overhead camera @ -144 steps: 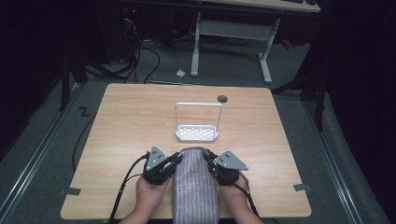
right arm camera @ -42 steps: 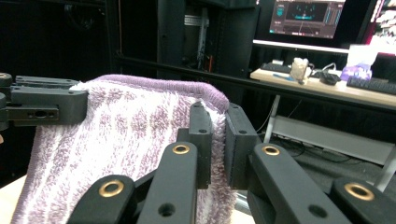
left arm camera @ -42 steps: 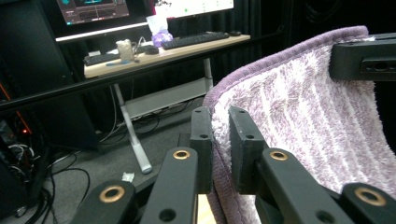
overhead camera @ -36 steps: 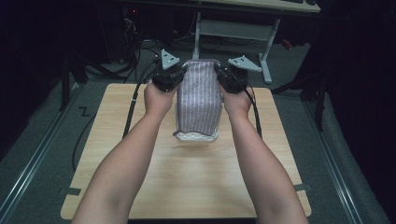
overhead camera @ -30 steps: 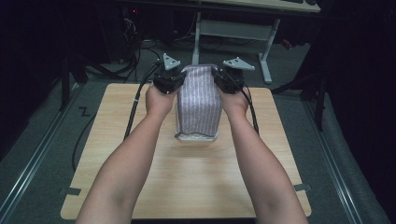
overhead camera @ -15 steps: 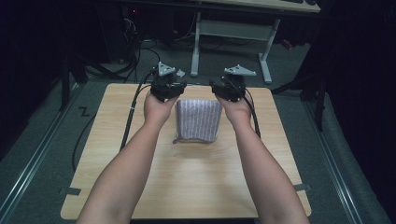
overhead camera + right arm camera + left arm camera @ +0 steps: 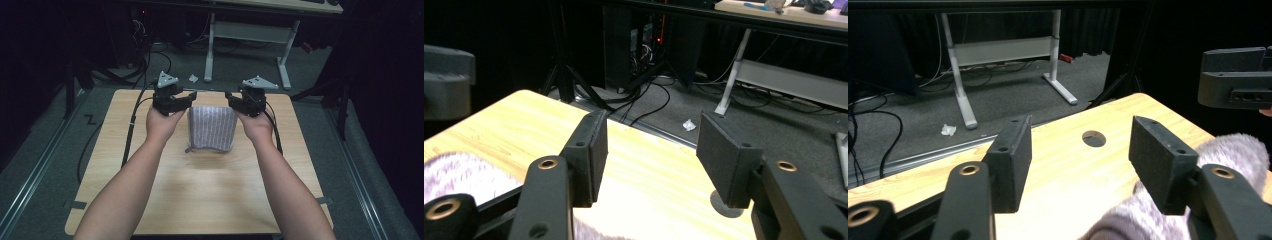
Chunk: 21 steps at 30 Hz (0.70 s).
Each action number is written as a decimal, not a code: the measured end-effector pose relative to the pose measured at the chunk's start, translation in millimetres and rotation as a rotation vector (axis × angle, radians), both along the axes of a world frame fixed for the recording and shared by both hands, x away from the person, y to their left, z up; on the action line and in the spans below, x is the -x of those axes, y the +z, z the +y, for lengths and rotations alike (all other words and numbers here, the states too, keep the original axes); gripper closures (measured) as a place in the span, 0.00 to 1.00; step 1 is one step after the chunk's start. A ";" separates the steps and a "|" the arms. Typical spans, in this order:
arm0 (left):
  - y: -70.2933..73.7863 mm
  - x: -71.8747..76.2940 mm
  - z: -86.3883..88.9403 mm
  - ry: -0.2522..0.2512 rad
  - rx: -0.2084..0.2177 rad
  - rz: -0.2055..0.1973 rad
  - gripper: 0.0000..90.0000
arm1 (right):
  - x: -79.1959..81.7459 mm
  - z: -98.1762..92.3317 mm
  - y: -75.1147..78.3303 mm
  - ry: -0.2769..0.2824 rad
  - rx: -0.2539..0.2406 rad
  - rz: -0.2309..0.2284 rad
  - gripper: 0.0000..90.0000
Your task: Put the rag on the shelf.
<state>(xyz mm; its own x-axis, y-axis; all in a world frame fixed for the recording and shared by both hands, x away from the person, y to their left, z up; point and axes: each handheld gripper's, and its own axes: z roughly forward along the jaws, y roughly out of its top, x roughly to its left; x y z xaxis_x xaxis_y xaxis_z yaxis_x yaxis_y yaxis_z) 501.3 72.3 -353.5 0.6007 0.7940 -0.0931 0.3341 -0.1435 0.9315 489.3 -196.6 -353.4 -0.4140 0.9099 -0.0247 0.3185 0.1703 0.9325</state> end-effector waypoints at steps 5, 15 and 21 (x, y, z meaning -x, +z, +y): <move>-2.2 2.3 7.6 -0.006 -0.022 0.011 0.43 | 4.3 -5.8 1.5 0.008 0.005 0.016 0.48; -3.1 18.2 19.3 -0.040 -0.066 0.012 0.35 | 32.0 -21.4 -5.5 0.009 0.017 -0.009 0.46; -24.6 33.1 28.3 -0.069 -0.076 0.044 0.35 | 49.4 -37.1 -19.5 0.002 0.015 -0.007 0.47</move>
<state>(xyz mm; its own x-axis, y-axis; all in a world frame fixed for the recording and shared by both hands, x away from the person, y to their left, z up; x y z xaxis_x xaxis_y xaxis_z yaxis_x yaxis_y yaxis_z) 468.3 100.6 -378.1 0.6512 0.7564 -0.0612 0.3609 -0.2378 0.9018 439.9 -233.7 -372.9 -0.4152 0.9088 -0.0412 0.3120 0.1848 0.9319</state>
